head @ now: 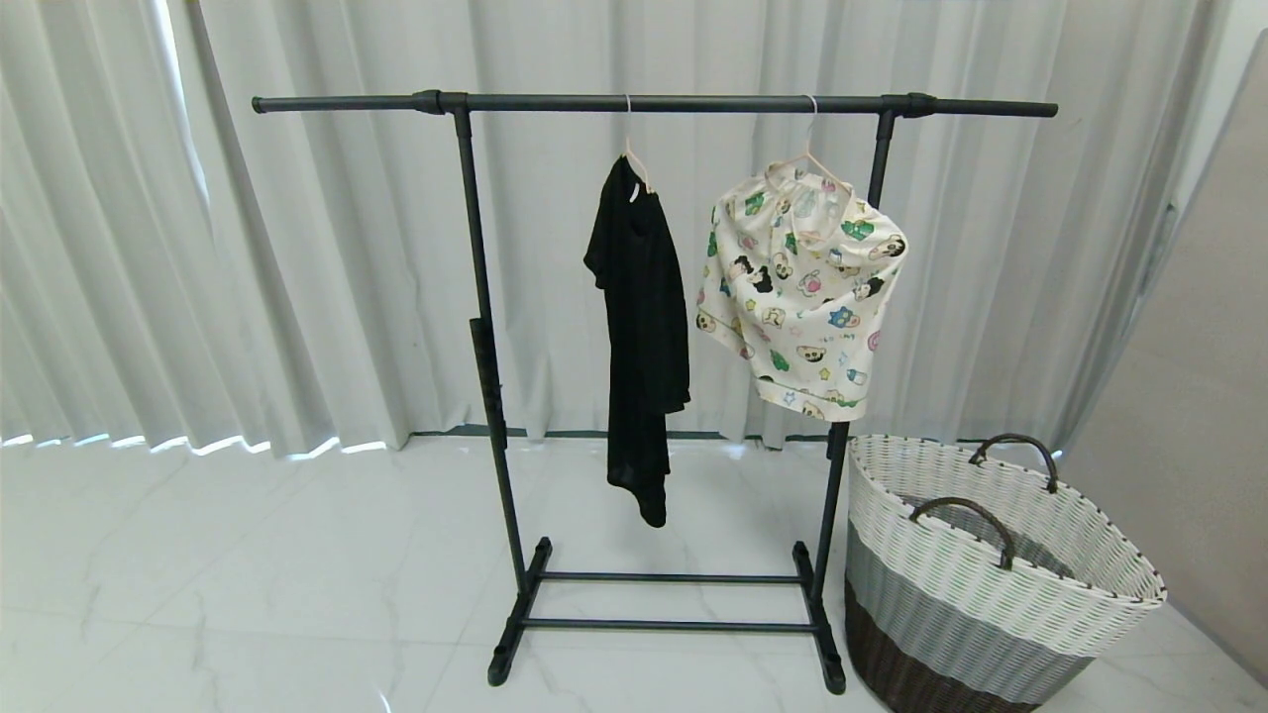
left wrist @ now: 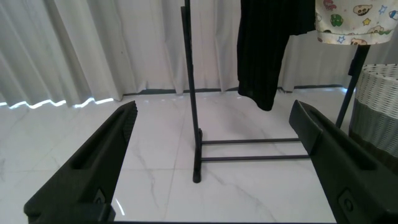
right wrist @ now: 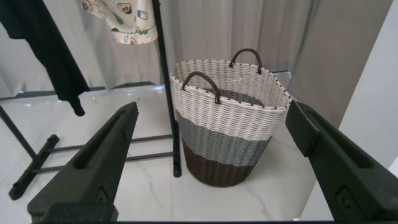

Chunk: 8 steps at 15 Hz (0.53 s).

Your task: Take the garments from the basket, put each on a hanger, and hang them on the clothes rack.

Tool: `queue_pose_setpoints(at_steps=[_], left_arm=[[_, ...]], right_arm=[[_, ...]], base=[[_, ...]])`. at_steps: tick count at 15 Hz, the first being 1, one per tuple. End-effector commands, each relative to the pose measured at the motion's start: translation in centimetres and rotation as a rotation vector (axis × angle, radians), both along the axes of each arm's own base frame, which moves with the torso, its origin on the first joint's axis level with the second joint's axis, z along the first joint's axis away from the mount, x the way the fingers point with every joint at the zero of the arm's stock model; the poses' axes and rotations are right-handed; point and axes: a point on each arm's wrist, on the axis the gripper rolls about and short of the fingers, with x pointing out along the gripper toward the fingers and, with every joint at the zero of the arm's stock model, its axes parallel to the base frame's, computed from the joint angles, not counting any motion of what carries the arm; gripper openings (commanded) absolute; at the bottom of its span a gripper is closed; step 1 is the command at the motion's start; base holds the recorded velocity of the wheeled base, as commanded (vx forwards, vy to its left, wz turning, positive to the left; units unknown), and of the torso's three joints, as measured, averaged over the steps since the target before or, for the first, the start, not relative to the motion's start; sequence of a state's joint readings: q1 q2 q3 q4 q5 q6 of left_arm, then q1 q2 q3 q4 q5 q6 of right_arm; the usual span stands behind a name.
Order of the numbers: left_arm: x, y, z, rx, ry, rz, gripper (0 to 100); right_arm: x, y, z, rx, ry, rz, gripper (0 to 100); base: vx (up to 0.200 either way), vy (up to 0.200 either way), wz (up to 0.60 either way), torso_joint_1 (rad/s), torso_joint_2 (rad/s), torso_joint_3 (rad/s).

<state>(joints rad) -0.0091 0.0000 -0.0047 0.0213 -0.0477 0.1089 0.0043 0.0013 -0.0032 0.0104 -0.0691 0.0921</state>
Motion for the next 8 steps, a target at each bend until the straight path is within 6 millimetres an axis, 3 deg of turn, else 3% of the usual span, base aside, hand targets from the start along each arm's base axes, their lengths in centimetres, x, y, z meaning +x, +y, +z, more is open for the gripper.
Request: queue_pose_setpoints(at_steps=[1, 8], left_arm=[[0.0, 0.0, 0.0, 0.0, 0.0, 0.0, 100], [0.0, 0.0, 0.0, 0.0, 0.0, 0.0, 100]], right_arm=[[-0.01, 0.0, -0.01, 0.0, -0.001, 0.0, 100], [-0.02, 0.0, 0.02, -0.014, 0.0, 0.001, 100]], base=[[0.0, 0.0, 0.0, 0.0, 0.0, 0.0], [0.0, 0.0, 0.0, 0.0, 0.0, 0.0]])
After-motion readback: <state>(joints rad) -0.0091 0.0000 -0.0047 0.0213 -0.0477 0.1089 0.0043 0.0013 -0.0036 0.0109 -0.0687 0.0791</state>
